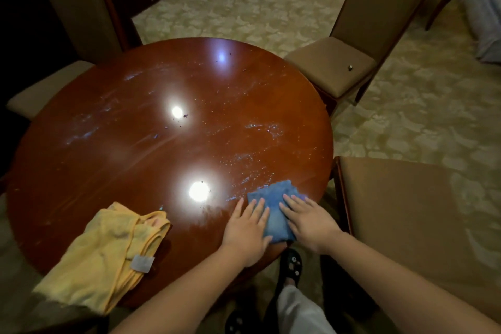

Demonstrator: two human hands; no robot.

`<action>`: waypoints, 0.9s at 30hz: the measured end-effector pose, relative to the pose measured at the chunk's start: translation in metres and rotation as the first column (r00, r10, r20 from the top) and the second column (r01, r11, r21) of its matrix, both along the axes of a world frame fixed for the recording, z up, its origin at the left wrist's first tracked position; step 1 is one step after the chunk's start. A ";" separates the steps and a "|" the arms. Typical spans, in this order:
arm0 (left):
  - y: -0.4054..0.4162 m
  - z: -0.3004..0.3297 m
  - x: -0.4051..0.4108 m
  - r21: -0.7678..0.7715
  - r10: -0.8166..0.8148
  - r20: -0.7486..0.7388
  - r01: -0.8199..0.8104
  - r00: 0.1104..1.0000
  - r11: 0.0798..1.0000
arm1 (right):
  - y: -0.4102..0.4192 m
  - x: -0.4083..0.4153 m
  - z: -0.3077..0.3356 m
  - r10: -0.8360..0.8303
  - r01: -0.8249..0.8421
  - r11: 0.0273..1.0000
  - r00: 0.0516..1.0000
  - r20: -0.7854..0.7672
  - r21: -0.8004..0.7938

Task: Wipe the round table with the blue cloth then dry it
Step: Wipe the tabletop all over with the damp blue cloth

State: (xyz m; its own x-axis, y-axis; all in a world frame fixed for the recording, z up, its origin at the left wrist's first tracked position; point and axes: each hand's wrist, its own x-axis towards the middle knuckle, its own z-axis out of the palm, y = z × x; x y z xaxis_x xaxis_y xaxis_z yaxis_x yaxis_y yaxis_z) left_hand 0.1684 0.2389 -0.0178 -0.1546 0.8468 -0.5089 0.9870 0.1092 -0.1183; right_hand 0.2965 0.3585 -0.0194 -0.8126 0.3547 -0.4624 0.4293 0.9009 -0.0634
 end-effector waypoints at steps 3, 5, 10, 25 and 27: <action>0.013 0.002 -0.007 0.000 0.086 0.017 -0.086 0.996 0.996 | 0.014 -0.024 0.007 0.005 -0.005 1.000 1.000 0.014 0.020; 0.000 0.002 0.000 -0.030 0.039 -0.013 -0.039 0.999 0.999 | 0.001 -0.017 0.003 0.054 -0.054 0.998 0.999 -0.001 0.033; -0.033 -0.002 0.011 -0.050 0.043 0.008 -0.043 0.999 0.998 | -0.019 0.001 -0.002 0.095 -0.096 0.995 0.992 -0.078 -0.012; -0.045 0.007 -0.033 0.071 0.262 0.070 -0.267 0.962 0.961 | -0.029 -0.045 0.004 0.177 -0.179 0.983 0.982 -0.073 -0.027; -0.034 0.004 -0.048 0.070 0.287 0.075 -0.292 0.955 0.954 | -0.029 -0.063 0.007 0.173 -0.171 0.985 0.983 -0.061 0.033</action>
